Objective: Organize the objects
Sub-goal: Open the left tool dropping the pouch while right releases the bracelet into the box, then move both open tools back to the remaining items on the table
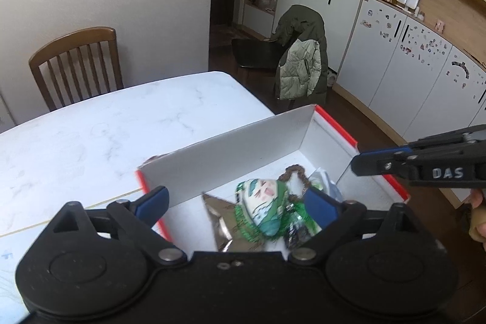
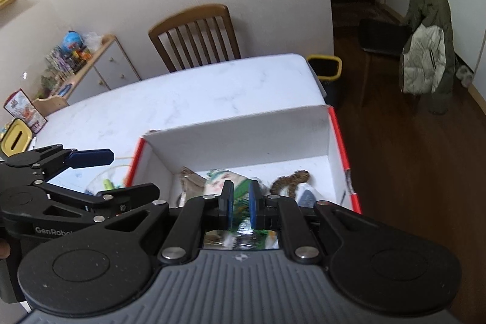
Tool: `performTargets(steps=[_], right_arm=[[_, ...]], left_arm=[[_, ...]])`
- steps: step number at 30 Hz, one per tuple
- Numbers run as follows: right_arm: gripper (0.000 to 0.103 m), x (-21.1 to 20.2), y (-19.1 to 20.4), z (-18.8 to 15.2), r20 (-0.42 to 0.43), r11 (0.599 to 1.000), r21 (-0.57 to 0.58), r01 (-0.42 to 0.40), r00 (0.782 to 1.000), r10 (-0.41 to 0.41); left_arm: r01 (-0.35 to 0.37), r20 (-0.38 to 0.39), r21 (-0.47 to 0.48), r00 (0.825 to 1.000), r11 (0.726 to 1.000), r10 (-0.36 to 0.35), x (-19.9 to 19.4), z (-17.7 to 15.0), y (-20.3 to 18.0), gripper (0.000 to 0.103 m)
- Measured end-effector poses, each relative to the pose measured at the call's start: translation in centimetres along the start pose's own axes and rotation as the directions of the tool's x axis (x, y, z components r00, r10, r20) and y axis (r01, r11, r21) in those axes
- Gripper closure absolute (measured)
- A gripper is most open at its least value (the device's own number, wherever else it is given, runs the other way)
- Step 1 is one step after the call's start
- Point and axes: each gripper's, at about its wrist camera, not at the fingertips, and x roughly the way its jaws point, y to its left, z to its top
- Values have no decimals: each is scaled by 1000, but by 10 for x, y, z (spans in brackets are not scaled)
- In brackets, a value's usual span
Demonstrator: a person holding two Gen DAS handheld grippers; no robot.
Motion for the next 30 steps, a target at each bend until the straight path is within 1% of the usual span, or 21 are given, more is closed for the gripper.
performTargets(steps=[3,7,8,9,10,12,13,14,16,18,22,24,26,30], right_arm=[[94,-9,16,-6,38,1000,-16,1,999,0],[93,-18,40,-18,82,999,-51,2,997,2],[89,-19,47,-21,90,998,-55,-4,996,9],[79,-20,52,-25,93,999,-54,-8,996,13],[73,-20,58,-28,98,999,-48,-9,995,14],[48,-19,70,-33,112,999,-36,-14,994,18],[44,-19,76,-35,116,999,-34,-15,993,19],[42,-18,83,-37,117,999,-37,-16,993,21],[40,-16,94,-42,108,999,-46,-24,994,28],[32,-14,105,-46,103,999,-40,-30,994,34],[28,-9,127,-54,100,999,-37,-35,994,39],[24,-4,140,-59,96,999,-44,-32,995,36],[22,2,157,-65,79,996,-82,-26,996,32],[22,17,194,-76,33,985,-175,0,999,6]], left_arm=[[5,8,-10,1000,1000,-5,-11,-8,11,3],[-13,18,-13,1000,1000,13,-27,-21,31,1],[-16,19,-17,1000,1000,16,-30,-25,37,1],[-21,21,-22,1000,1000,21,-33,-28,44,1],[-27,22,-28,999,999,28,-36,-31,51,1],[-36,22,-38,999,999,37,-43,-36,65,1],[-41,22,-45,999,998,42,-46,-38,73,1],[-46,21,-53,999,998,47,-49,-41,79,1],[-51,14,-70,999,996,52,-53,-46,93,1],[-59,5,-83,998,995,59,-55,-52,107,1],[-85,-2,-99,996,991,85,-57,-65,133,0],[-100,-7,-107,995,989,100,-57,-71,145,0],[-108,-15,-117,994,987,107,-55,-77,158,0],[-103,-43,-134,994,986,98,-49,-91,180,0]])
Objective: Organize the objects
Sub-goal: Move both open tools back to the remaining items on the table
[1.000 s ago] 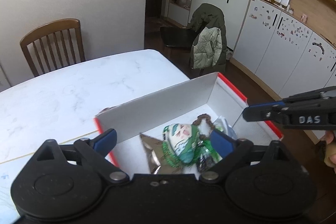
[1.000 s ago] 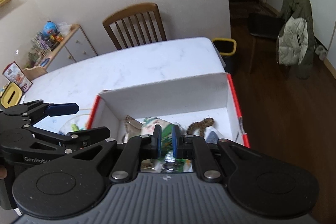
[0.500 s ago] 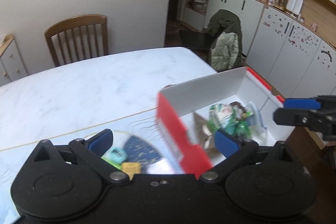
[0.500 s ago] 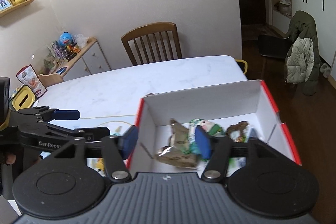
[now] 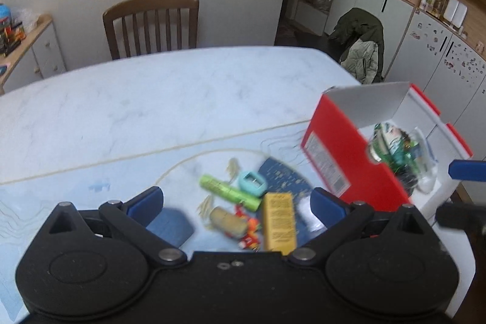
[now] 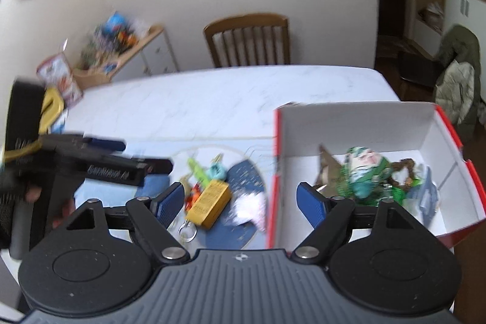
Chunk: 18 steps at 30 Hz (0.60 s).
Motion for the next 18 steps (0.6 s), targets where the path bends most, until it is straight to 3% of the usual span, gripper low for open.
performTargets(steps=[11,18], right_arm=[[22,48,38,4,-110,997,55,45,993,-39],[22,84,42,8,-175,989,123,84,983,-62]], left_arm=[[20,-24,72,1000,997,-19,27,-29,35,0],[44,-20,150,999,988,-42,48,-40,36,0]])
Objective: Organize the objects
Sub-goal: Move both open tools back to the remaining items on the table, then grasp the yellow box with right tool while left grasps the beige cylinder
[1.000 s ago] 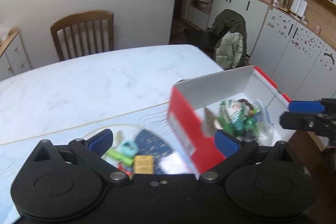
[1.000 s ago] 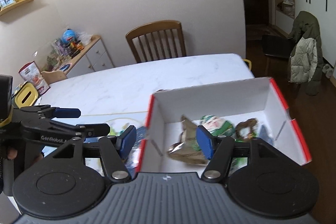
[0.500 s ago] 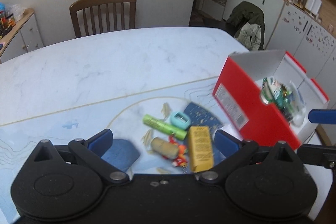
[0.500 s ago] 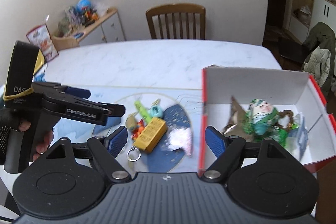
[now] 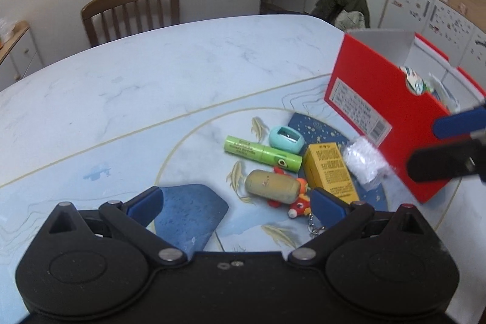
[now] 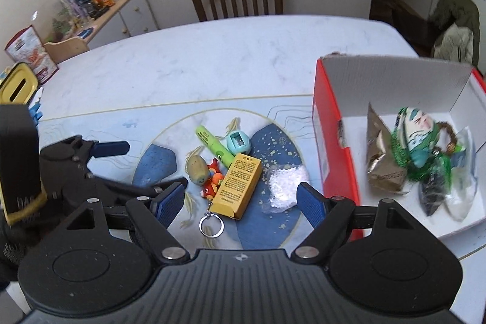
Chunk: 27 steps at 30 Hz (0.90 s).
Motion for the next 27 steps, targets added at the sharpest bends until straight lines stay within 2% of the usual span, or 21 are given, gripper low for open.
performTargets(steps=[11,14,19,27], right_arm=[[22,50,7,21,-85,996,79,46,996,-40],[29,59,6,24,-105,992,104,64,993,-53],[41,77,0,30,-154,986,145,85,986,-62],[56,93,1,32,-201,983,152,101,977,-69]], left_arm=[[76,27,73,997,994,-78,19,-4,3,1],[96,25,53,995,994,-97,24,-1,8,1],[146,14,19,989,989,-146,31,3,14,10],[198,-1,6,980,980,-198,40,6,13,31]])
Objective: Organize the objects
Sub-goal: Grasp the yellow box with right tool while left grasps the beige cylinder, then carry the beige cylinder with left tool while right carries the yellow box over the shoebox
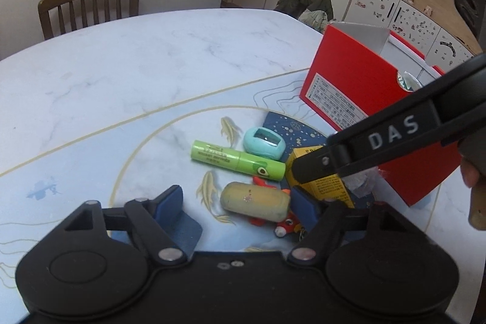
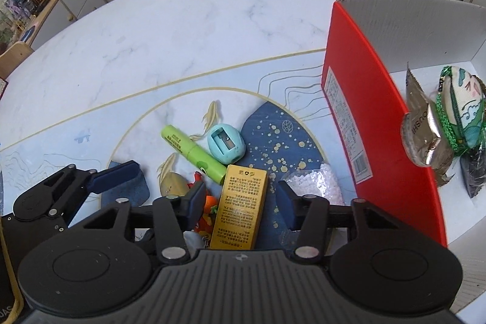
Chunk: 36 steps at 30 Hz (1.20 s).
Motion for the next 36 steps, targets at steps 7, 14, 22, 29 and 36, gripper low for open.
performTargets(steps=[7,14,22,29,36], right_arm=[[62,11,3,-2,-29,1000,-1,20,999,-20],[68,14,3,-2,-34,1000,2,22,999,-22],[73,5,-2,-6,-6,1000,22,22,1000,-22],[74,-26,-5,-14,55,999,40,-28,998,26],[74,-62,-13,-21,73,995,58,-86,994,82]], left_arm=[[50,-12,-15,999,999,-50,3,-1,1,46],[55,-13,-16,998,998,-55,3,-2,-4,53],[33,-27,-38,999,999,-34,-3,-3,-1,54],[27,-27,-60,999,998,-29,-22,-4,-1,54],[28,-9,-53,1000,998,-28,-49,3,-10,54]])
